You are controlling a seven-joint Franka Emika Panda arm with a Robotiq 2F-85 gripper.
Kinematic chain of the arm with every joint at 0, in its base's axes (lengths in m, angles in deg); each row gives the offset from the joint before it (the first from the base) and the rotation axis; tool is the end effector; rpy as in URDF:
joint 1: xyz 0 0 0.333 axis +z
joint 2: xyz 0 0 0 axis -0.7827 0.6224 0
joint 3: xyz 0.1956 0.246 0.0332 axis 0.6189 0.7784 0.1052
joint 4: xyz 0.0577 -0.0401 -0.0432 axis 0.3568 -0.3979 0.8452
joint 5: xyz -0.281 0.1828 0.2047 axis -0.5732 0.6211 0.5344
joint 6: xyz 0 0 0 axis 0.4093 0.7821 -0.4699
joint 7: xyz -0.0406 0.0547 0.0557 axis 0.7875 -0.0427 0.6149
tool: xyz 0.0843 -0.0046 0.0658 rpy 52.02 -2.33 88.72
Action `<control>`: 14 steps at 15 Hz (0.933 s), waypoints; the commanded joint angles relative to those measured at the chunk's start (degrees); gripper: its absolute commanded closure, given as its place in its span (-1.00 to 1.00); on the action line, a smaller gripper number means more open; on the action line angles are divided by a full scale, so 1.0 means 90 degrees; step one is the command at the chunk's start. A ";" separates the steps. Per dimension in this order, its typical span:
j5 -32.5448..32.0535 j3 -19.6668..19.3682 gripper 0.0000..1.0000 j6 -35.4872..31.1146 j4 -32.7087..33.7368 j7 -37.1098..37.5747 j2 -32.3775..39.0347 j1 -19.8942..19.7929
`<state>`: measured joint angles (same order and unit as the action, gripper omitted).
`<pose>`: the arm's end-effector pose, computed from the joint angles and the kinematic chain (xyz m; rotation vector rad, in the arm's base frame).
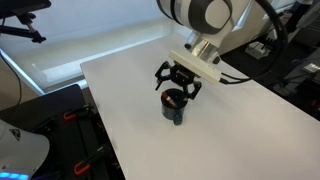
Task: Remove the marker from the mug
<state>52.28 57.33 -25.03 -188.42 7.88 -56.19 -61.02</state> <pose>0.5548 -0.1064 0.2138 -2.7416 -0.8408 0.7368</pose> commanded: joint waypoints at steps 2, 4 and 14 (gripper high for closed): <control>-0.0059 0.0078 -1.00 0.0108 0.0151 -0.0053 0.0050 0.0011; -0.0056 0.0095 -1.00 0.0116 0.0165 -0.0062 0.0067 0.0020; -0.0044 0.0171 -1.00 0.0093 0.0139 -0.0265 0.0236 0.0017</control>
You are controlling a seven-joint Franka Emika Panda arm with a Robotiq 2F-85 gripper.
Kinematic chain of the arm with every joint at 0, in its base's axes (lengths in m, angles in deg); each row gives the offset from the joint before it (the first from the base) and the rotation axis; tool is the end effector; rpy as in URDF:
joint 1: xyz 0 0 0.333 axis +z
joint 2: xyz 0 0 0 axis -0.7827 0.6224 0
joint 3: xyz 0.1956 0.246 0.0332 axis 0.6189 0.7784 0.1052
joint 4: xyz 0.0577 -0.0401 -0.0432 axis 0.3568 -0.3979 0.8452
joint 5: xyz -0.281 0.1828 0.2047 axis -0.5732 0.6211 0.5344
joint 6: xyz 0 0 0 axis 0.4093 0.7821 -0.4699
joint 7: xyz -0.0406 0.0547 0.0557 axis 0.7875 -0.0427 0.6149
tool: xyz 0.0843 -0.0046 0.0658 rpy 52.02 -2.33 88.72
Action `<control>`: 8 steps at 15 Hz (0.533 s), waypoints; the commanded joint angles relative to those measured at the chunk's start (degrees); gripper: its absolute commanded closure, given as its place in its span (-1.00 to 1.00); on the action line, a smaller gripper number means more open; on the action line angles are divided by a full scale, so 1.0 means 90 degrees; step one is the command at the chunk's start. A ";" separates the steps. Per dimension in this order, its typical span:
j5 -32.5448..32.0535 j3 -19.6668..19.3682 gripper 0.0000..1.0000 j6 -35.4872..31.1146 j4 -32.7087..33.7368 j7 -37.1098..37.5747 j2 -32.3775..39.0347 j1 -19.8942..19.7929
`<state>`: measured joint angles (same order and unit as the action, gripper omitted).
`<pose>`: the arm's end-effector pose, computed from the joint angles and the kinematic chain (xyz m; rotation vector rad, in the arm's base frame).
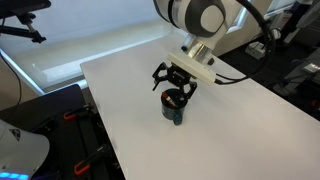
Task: Remove the marker from the mug
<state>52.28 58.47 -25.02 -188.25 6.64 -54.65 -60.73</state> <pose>0.5550 -0.0924 0.1996 -2.6975 -0.8980 0.7573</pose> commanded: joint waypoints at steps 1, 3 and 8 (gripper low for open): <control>-0.0050 0.0048 -1.00 0.0085 0.0114 -0.0145 0.0071 -0.0019; -0.0064 0.0049 -1.00 0.0068 0.0103 -0.0189 0.0074 -0.0021; -0.0161 0.0041 -1.00 0.0012 0.0077 -0.0371 0.0071 0.0011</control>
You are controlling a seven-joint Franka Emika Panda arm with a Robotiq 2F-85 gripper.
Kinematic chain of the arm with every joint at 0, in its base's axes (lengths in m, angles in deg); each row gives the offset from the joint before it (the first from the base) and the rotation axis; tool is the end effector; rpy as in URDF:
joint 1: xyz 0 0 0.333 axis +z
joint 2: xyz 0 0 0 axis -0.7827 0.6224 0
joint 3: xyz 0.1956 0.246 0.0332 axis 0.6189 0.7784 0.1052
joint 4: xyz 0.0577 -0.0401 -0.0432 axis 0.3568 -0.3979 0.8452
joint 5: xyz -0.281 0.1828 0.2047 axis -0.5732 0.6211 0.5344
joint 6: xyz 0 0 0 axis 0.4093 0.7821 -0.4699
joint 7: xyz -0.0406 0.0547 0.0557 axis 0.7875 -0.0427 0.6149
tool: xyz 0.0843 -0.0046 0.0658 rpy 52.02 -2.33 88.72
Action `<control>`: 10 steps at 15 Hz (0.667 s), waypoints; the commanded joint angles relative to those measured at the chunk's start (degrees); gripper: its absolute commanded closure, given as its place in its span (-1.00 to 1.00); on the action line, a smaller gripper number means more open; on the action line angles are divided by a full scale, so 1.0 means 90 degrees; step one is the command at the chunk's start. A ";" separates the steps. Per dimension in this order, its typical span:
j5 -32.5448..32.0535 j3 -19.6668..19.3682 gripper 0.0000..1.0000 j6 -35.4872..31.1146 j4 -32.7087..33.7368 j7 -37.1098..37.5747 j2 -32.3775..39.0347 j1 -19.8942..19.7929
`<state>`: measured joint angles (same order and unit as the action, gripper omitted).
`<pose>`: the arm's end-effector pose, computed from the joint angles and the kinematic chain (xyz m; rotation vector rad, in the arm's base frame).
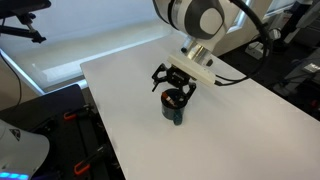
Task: Remove the marker from the mug
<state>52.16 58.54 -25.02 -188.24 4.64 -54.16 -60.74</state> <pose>0.5540 -0.0918 0.1948 -2.6681 -0.9440 0.7609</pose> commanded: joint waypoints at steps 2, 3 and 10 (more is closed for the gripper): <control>-0.0179 0.0030 -0.96 0.0035 0.0087 -0.0168 0.0026 0.0017; -0.0188 0.0034 -0.88 0.0016 0.0078 -0.0197 0.0022 0.0012; -0.0166 0.0023 -0.98 0.0015 0.0058 -0.0224 0.0021 0.0006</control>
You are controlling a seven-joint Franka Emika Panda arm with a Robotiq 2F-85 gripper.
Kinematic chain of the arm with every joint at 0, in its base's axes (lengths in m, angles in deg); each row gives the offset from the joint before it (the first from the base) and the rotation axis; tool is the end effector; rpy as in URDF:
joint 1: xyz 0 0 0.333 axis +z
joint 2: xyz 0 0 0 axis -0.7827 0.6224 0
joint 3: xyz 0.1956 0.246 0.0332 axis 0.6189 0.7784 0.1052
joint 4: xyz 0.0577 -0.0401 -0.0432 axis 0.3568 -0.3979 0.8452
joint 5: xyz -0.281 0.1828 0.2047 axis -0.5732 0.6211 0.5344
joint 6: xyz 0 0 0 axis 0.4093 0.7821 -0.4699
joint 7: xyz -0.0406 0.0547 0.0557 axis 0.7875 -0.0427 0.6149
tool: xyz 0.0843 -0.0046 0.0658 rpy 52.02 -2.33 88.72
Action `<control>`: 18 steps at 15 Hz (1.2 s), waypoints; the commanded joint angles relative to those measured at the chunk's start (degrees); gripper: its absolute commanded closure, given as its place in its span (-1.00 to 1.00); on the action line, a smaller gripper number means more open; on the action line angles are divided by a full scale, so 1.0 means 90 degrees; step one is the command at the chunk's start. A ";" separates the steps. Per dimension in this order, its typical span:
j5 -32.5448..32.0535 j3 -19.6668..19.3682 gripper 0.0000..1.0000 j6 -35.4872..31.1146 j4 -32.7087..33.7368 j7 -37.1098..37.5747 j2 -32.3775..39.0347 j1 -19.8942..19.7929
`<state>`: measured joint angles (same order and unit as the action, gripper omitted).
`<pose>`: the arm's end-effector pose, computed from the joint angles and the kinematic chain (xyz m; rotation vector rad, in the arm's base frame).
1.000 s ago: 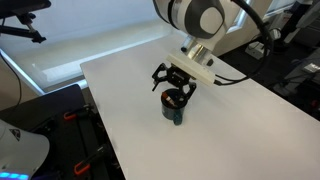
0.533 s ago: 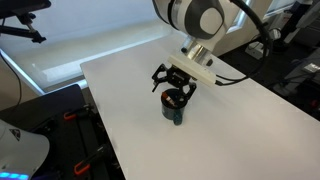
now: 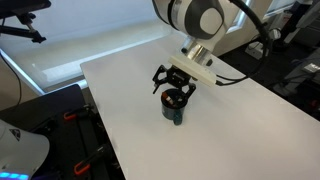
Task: Remove the marker from the mug
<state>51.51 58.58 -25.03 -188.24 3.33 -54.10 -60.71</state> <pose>0.5539 -0.0919 0.1943 -2.6544 -0.9849 0.7652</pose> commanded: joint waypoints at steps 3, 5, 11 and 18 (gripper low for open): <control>-0.0115 0.0000 -1.00 0.0060 0.0098 -0.0020 0.0002 0.0016; -0.0137 -0.0002 -1.00 0.0041 0.0103 -0.0020 -0.0014 0.0024; -0.0261 0.0006 -1.00 0.0071 0.0224 -0.0023 0.0035 0.0046; -0.0277 0.0066 -1.00 0.0124 0.0284 -0.0031 0.0113 0.0145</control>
<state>49.96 58.71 -25.02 -187.05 3.33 -53.96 -59.96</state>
